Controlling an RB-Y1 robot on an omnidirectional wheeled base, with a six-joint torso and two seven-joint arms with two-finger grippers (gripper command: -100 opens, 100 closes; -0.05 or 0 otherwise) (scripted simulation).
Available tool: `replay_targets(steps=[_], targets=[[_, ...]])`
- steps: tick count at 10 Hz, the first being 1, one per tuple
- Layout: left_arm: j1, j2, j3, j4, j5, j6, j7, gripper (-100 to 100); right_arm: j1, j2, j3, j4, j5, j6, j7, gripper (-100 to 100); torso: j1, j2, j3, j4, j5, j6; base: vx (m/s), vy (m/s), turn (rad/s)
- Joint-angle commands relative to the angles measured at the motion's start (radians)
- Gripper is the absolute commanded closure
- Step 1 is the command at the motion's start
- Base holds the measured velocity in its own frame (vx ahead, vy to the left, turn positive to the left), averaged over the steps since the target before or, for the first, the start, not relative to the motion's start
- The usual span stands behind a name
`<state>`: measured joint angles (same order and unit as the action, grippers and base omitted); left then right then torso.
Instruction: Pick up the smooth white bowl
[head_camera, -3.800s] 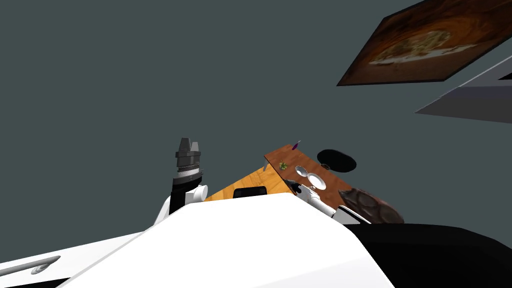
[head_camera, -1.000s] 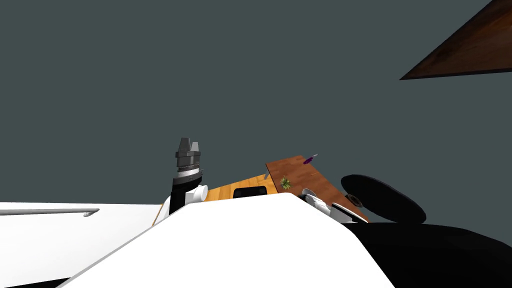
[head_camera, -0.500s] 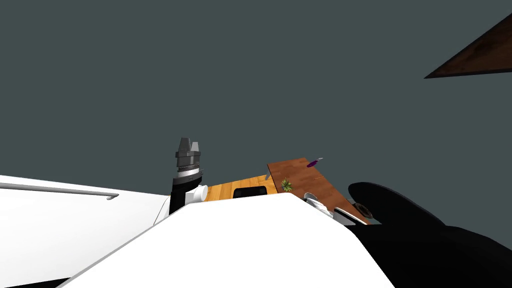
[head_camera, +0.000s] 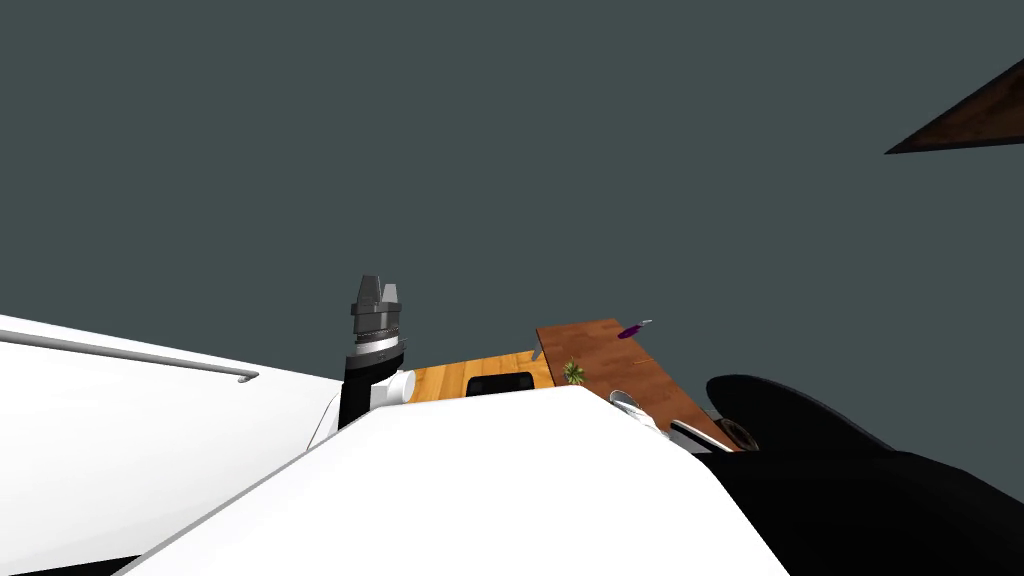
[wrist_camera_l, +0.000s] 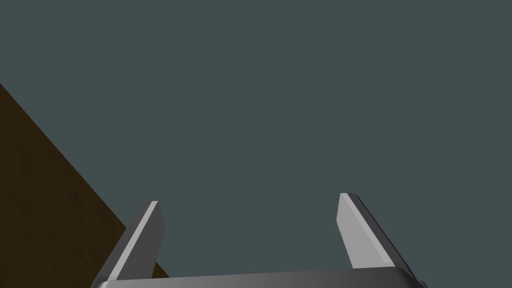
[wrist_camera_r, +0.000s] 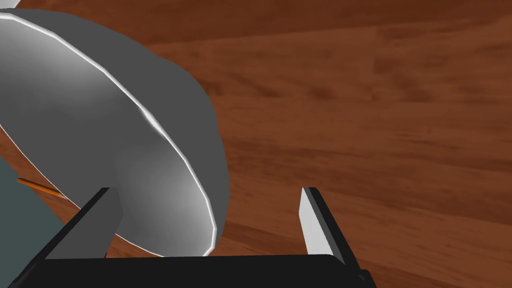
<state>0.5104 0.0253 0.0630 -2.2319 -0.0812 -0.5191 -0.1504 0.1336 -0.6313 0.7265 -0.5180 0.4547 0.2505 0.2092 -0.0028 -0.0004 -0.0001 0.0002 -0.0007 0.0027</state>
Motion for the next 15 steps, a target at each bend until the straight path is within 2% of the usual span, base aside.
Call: replay_targets(steps=[1,3,4,5,6,7,8,10,11,12,15], targets=[[0.0,0.0,0.0,0.0,0.0,0.0,0.0,0,0.022,0.005,0.009,-0.004,0.041,0.014,-0.05,-100,0.0,0.0,0.0,0.0,0.0,0.0,-0.015,-0.019,0.232],[0.0,0.0,0.0,0.0,0.0,0.0,0.0,0,0.022,0.005,0.009,-0.004,0.041,0.014,-0.09,-100,-0.001,0.0,0.0,0.0,0.0,0.0,-0.011,-0.021,0.055],[0.0,0.0,0.0,0.0,0.0,0.0,0.0,0,0.047,0.004,0.024,-0.024,0.064,0.036,-0.122,-100,0.0,0.0,0.0,0.0,0.0,0.0,-0.02,-0.014,0.198],[0.0,0.0,0.0,0.0,0.0,0.0,0.0,0,0.047,0.004,0.024,-0.024,0.064,0.036,-0.158,-100,0.0,0.0,0.0,0.0,0.0,-0.001,-0.02,-0.022,0.143],[0.0,0.0,0.0,0.0,0.0,0.0,0.0,0,0.072,0.003,0.039,-0.044,0.087,0.059,-0.191,-100,0.0,0.0,0.0,0.0,0.0,0.0,-0.021,-0.031,0.194],[0.0,0.0,0.0,0.0,0.0,0.0,0.0,0,0.072,0.003,0.039,-0.044,0.087,0.059,-0.225,-100,-0.001,0.001,0.0,0.0,0.0,0.0,-0.021,-0.033,0.122],[0.0,0.0,0.0,0.0,0.0,0.0,0.0,0,0.098,0.001,0.054,-0.064,0.111,0.081,-0.259,-100,-0.001,0.001,0.0,0.0,0.0,0.0,-0.026,-0.034,0.224],[0.0,0.0,0.0,0.0,0.0,0.0,0.0,0,0.098,0.001,0.054,-0.064,0.111,0.081,-0.293,-100,-0.001,0.001,0.0,0.0,0.0,0.0,-0.017,-0.023,0.056],[0.0,0.0,0.0,0.0,0.0,0.0,0.0,0,0.096,-0.001,0.056,-0.067,0.1,0.083,-0.273,-100,0.0,0.0,0.0,0.0,0.0,0.0,0.0,0.0,0.0],[0.0,0.0,0.0,0.0,0.0,0.0,0.0,0,0.097,-0.001,0.056,-0.068,0.1,0.084,-0.278,100,0.0,-0.001,0.0,0.0,0.0,0.0,0.0,0.0,0.0],[0.0,0.0,0.0,0.0,0.0,0.0,0.0,0,0.097,-0.001,0.055,-0.068,0.1,0.084,-0.278,100,0.0,-0.001,-0.001,0.0,0.0,-0.001,0.0,0.0,0.0]])
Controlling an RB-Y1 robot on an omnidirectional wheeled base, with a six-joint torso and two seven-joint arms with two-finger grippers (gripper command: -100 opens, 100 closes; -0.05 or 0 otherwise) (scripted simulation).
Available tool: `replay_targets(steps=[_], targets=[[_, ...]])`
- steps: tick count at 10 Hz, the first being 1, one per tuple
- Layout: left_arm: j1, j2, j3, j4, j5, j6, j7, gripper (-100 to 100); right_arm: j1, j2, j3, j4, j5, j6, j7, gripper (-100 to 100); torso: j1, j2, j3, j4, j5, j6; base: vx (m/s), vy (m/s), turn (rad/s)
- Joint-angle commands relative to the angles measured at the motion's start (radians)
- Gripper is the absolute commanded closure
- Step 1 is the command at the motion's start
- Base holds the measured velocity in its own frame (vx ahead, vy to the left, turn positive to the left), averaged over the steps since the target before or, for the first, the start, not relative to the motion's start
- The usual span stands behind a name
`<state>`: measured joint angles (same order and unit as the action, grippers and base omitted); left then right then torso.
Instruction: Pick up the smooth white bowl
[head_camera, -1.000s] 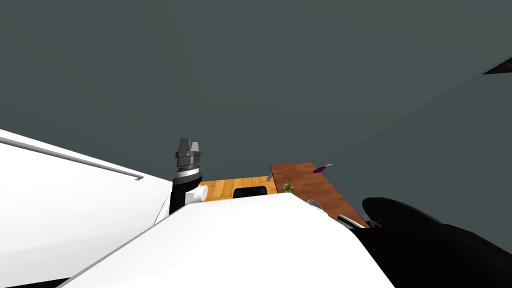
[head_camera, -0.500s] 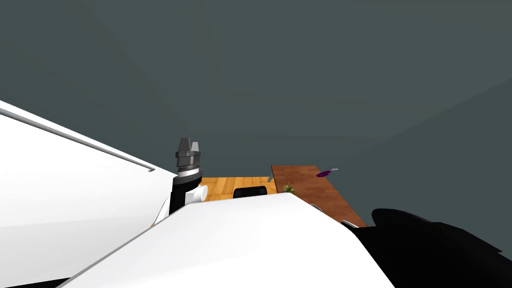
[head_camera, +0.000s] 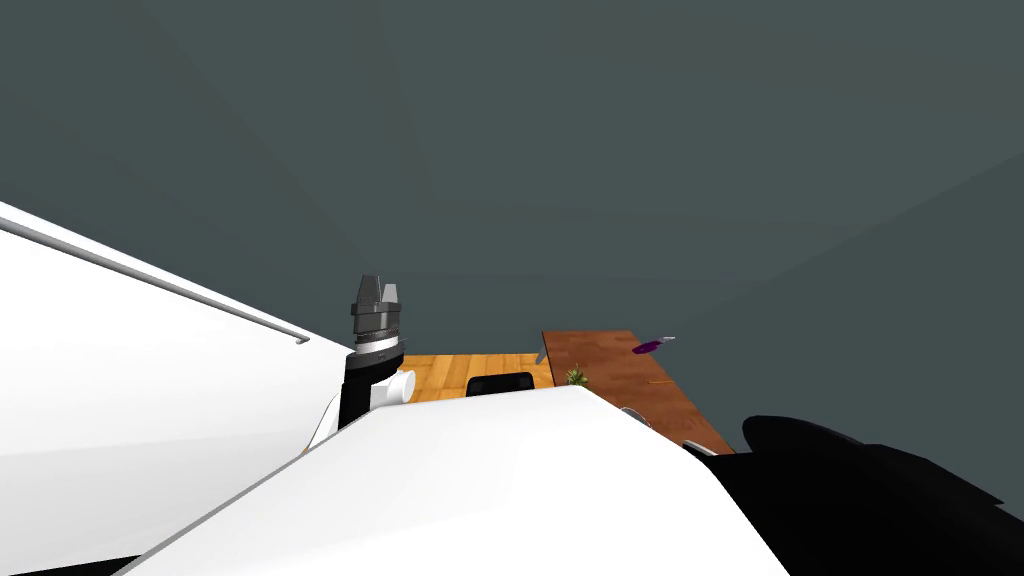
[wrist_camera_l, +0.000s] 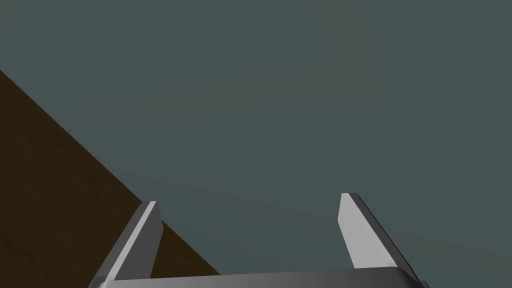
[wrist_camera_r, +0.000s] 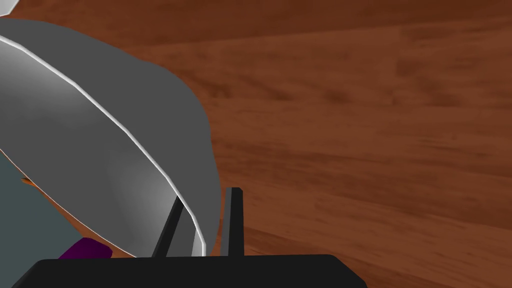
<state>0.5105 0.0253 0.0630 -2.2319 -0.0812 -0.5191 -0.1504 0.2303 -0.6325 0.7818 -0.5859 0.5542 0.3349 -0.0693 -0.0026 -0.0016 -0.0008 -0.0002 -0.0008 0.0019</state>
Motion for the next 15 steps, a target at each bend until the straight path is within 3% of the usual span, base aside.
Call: replay_targets(steps=[1,2,3,6,11,14,15], targets=[[0.0,0.0,0.0,0.0,0.0,0.0,0.0,0,0.0,0.0,0.0,0.0,0.0,0.0,0.0,100,0.0,0.0,0.0,0.0,0.0,0.0,0.0,0.0,0.0],[0.0,0.0,0.0,0.0,0.0,0.0,0.0,0,0.0,0.0,0.0,0.0,0.0,0.0,0.0,0,0.0,0.0,0.0,0.0,0.0,0.0,0.0,0.0,0.0],[0.0,0.0,0.0,0.0,0.0,0.0,0.0,0,-0.024,0.004,-0.016,0.024,-0.012,-0.026,0.05,100,0.0,0.0,0.0,0.0,0.0,0.0,0.025,0.018,-0.231],[0.0,0.0,0.0,0.0,0.0,0.0,0.0,0,-0.075,0.006,-0.047,0.064,-0.058,-0.071,0.151,100,0.003,-0.003,-0.002,-0.001,0.0,0.0,0.036,0.048,-0.235],[0.0,0.0,0.0,0.0,0.0,0.0,0.0,0,-0.1,0.008,-0.062,0.084,-0.081,-0.093,0.256,100,0.002,-0.002,-0.001,-0.001,0.001,0.0,0.012,0.019,-0.082],[0.0,0.0,0.0,0.0,0.0,0.0,0.0,0,-0.15,0.01,-0.092,0.124,-0.128,-0.139,0.356,100,0.003,-0.001,-0.001,0.0,0.002,0.001,0.016,0.025,-0.195],[0.0,0.0,0.0,0.0,0.0,0.0,0.0,0,-0.15,0.01,-0.092,0.119,-0.128,-0.139,0.391,100,0.004,-0.001,-0.001,0.0,0.002,0.001,0.019,0.038,-0.099]])
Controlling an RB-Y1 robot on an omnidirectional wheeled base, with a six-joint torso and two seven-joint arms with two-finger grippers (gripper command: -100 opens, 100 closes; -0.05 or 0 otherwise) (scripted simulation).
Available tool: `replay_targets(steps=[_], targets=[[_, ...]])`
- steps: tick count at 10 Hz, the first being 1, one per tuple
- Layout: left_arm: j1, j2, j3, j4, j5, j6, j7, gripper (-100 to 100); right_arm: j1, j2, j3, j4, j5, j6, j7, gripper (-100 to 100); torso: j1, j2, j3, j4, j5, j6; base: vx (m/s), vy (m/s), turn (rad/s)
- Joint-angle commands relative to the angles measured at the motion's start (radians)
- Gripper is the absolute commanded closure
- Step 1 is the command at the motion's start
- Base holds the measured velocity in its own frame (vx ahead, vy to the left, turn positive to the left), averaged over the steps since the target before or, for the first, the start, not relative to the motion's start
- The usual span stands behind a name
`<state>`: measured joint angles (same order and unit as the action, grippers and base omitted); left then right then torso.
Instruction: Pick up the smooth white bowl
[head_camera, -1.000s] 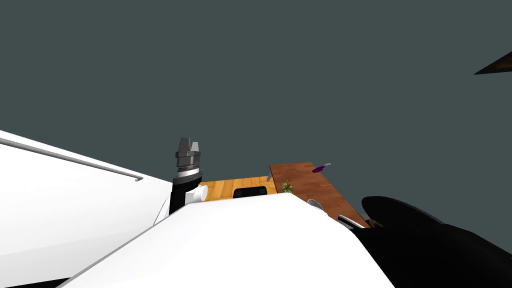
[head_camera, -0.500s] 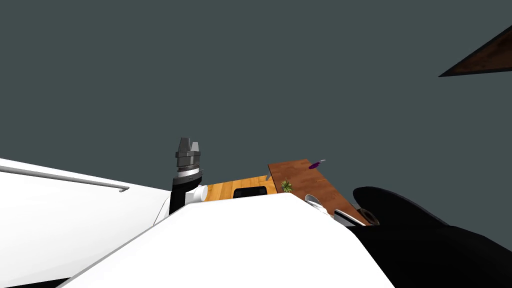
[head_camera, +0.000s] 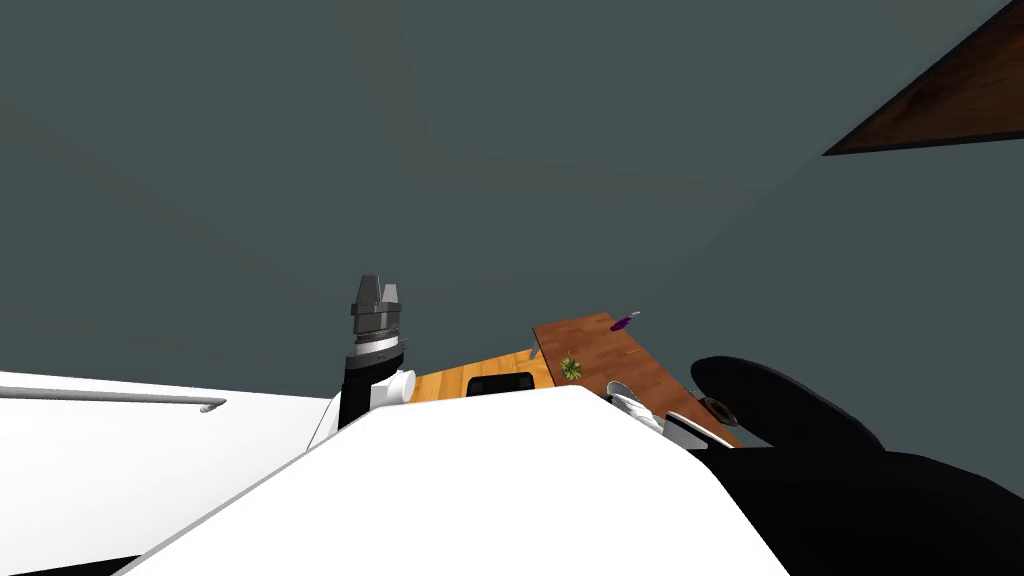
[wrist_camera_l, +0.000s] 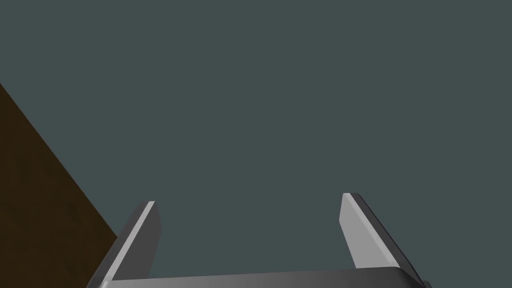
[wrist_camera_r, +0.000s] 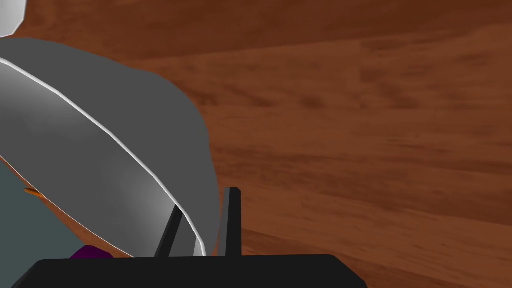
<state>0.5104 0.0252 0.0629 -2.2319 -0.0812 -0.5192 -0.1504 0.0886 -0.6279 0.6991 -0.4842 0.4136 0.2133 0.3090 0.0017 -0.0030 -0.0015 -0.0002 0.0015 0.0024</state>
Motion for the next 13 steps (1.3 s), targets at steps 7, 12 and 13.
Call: replay_targets(steps=[7,12,13], targets=[[0.0,0.0,0.0,0.0,0.0,0.0,0.0,0,-0.084,0.009,-0.055,0.082,-0.056,-0.085,0.196,100,-0.001,0.001,0.001,0.0,0.0,-0.001,0.013,0.023,-0.125],[0.0,0.0,0.0,0.0,0.0,0.0,0.0,0,-0.109,0.011,-0.071,0.102,-0.08,-0.107,0.284,100,-0.001,0.001,0.001,0.001,0.0,-0.001,0.01,0.024,-0.081],[0.0,0.0,0.0,0.0,0.0,0.0,0.0,0,-0.107,0.006,-0.06,0.097,-0.088,-0.107,0.279,100,-0.002,0.001,0.001,0.0,0.0,-0.001,0.0,0.0,0.0]])
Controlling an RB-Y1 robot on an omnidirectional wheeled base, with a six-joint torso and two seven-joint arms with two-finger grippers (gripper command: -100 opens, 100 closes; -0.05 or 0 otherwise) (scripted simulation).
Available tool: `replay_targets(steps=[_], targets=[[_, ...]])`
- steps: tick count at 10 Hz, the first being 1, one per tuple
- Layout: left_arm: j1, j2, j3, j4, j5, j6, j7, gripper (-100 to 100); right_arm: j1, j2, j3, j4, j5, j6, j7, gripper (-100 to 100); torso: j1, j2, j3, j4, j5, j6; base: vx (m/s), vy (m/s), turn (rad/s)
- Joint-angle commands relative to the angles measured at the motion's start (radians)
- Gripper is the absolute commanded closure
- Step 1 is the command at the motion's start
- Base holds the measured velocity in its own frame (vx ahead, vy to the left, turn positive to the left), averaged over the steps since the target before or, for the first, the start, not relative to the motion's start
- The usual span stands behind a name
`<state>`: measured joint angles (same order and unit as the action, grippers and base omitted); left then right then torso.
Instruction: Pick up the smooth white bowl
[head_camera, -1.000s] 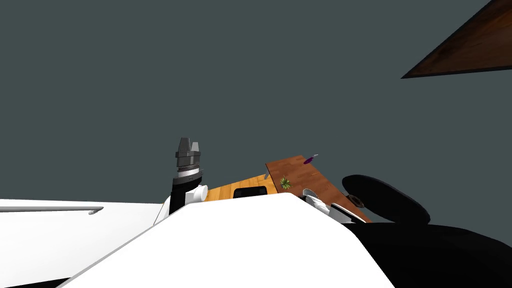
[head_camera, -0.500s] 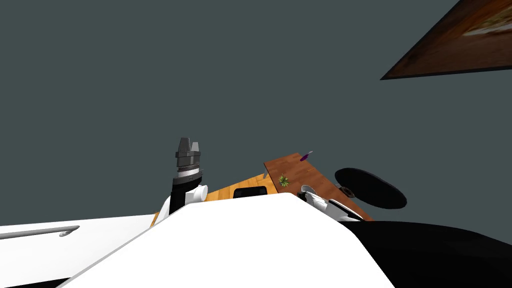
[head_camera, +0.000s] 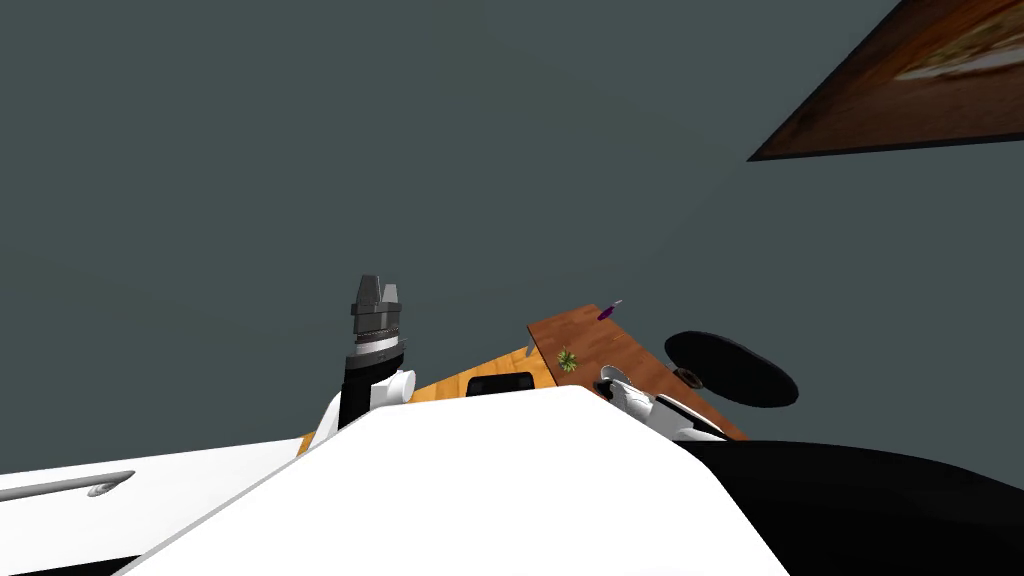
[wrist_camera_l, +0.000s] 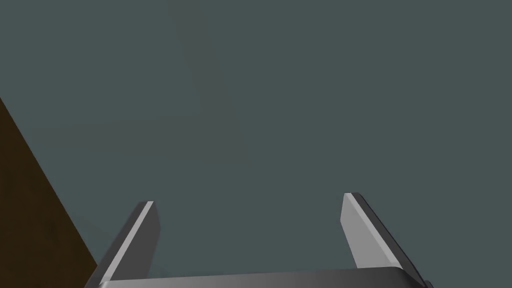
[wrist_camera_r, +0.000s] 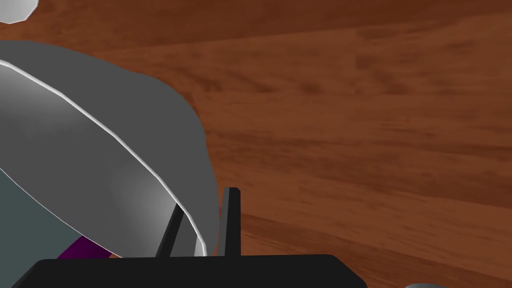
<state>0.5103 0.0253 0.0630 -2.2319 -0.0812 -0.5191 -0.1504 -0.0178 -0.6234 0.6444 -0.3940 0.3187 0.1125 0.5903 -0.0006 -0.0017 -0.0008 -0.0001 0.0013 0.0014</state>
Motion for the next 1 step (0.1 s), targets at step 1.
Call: replay_targets(steps=[1], targets=[[0.0,0.0,0.0,0.0,0.0,0.0,0.0,0,0.0,0.0,0.0,0.0,0.0,0.0,0.0,0,0.0,0.0,0.0,0.0,0.0,0.0,0.0,0.0,0.0]])
